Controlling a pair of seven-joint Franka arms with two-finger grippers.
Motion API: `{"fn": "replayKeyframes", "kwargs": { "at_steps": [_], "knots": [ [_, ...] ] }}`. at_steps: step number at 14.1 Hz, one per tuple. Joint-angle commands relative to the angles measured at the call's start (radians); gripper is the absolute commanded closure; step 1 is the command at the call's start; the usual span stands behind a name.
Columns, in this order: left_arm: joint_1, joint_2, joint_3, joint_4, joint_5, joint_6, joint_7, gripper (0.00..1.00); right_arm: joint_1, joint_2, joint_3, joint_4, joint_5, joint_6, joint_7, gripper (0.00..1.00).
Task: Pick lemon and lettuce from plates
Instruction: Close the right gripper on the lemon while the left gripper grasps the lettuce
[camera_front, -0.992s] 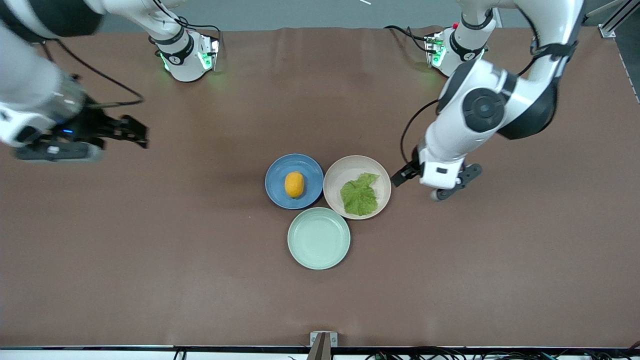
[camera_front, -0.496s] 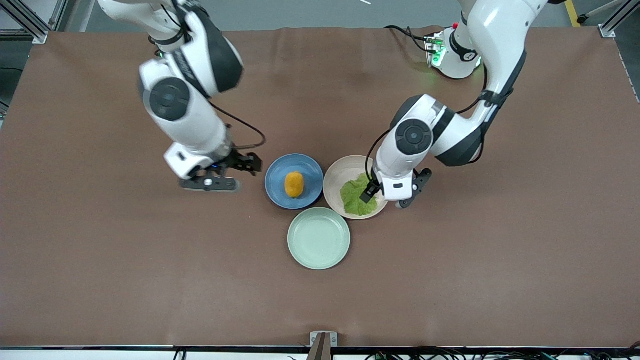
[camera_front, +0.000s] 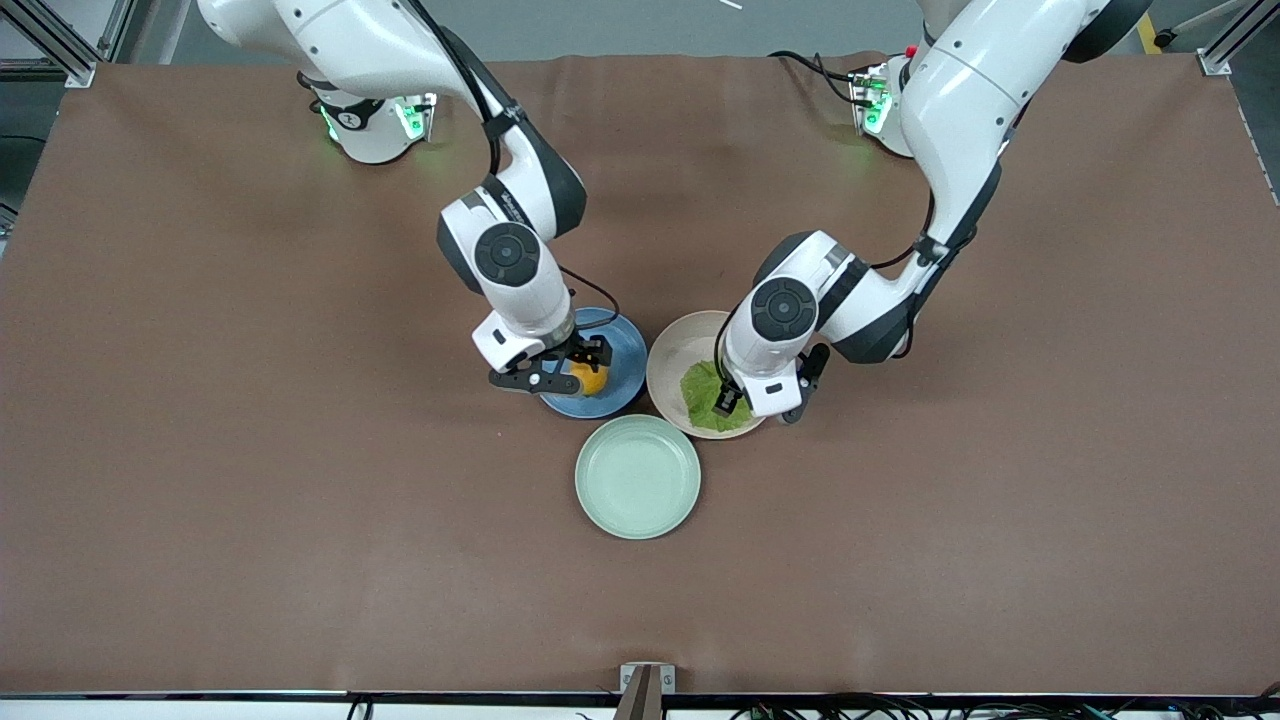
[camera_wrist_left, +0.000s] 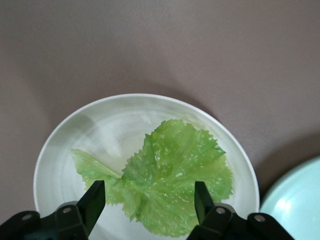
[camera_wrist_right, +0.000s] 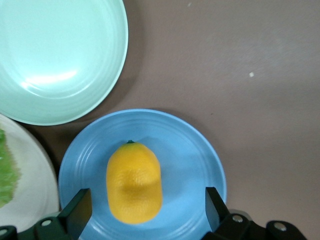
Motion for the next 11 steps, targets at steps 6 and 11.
{"fn": "replayKeyframes", "kwargs": {
  "at_steps": [6, 11],
  "knots": [
    [-0.008, 0.038, 0.007, 0.023, 0.019, -0.007, -0.054, 0.41, 0.037, 0.067, -0.007, -0.006, 0.075, 0.102, 0.017, 0.0],
    [-0.008, 0.046, 0.008, 0.023, 0.018, -0.009, -0.058, 0.61, 0.059, 0.093, -0.007, -0.004, 0.075, 0.128, 0.015, 0.19]
  ]
}}
